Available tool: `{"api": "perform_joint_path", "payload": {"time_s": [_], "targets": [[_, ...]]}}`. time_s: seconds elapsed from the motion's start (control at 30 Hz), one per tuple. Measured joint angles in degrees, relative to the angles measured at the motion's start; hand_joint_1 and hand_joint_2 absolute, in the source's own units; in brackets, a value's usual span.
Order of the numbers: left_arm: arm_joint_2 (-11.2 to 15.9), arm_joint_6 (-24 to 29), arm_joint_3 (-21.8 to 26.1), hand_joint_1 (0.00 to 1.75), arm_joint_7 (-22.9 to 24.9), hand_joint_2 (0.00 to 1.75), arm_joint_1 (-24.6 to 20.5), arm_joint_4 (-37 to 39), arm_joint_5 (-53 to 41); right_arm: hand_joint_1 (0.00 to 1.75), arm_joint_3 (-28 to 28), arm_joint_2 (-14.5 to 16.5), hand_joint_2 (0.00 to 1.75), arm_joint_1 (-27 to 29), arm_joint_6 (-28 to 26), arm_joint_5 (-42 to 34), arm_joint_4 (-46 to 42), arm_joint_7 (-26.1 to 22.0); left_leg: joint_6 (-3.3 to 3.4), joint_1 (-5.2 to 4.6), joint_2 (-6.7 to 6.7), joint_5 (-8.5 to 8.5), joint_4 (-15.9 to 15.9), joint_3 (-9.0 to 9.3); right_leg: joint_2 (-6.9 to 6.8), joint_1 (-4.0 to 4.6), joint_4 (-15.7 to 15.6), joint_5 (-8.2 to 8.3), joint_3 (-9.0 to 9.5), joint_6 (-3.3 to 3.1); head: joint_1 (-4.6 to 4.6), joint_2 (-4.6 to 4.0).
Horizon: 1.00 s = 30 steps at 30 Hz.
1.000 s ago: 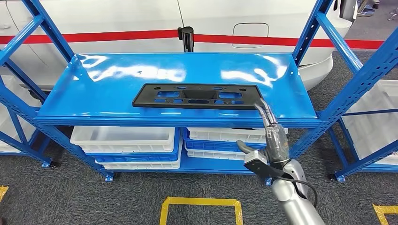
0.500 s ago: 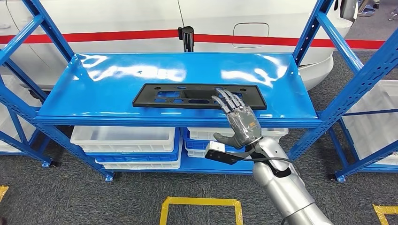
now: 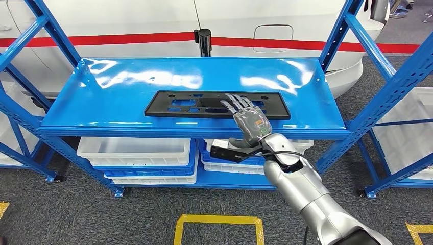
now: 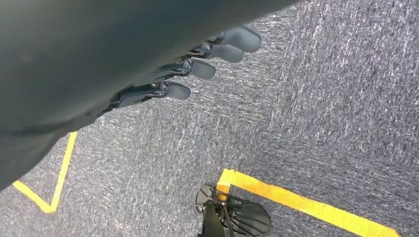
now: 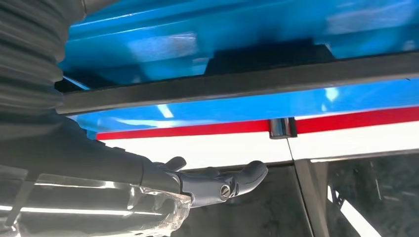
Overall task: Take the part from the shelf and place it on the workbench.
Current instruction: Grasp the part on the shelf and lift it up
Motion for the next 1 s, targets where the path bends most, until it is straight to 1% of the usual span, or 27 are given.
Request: {"api": "perform_joint_path", "payload": {"time_s": [0.13, 0.37, 0.77, 1.0], "targets": [[0.1, 0.0, 0.1, 0.0, -0.1, 0.0, 0.0, 0.0, -0.1, 0.0, 0.3, 0.2, 1.75, -0.7, -0.2, 0.0, 1.5, 0.1, 0.0, 0.0, 0.0, 0.0, 0.0, 0.0, 0.0, 0.0, 0.0, 0.0, 0.0, 0.0, 0.01, 0.0], [0.2, 0.2, 0.8, 0.0, -2.1, 0.0, -0.1, 0.0, 0.3, 0.0, 0.8, 0.1, 1.75, -1.5, -0.8, -0.5, 3.3, 0.8, 0.0, 0.01, 0.01, 0.0, 0.0, 0.01, 0.01, 0.01, 0.0, 0.0, -0.02, 0.0, 0.0, 0.0], [0.3, 2.1, 2.8, 0.0, -2.2, 0.0, -0.2, 0.0, 1.3, 0.0, 1.5, 0.1, 1.75, -2.3, -1.3, -0.5, 4.4, 0.8, 0.0, 0.01, 0.01, 0.0, 0.0, 0.0, 0.01, 0.0, 0.0, 0.0, -0.02, 0.0, 0.0, 0.0], [0.3, 2.3, 3.2, 0.0, -2.2, 0.0, -0.2, 0.0, 1.4, 0.0, 1.5, 0.1, 1.75, -2.6, -1.3, -0.6, 4.9, 0.8, 0.0, 0.01, 0.01, 0.0, 0.0, 0.0, 0.01, 0.01, 0.0, 0.0, -0.02, 0.0, 0.0, 0.0]]}}
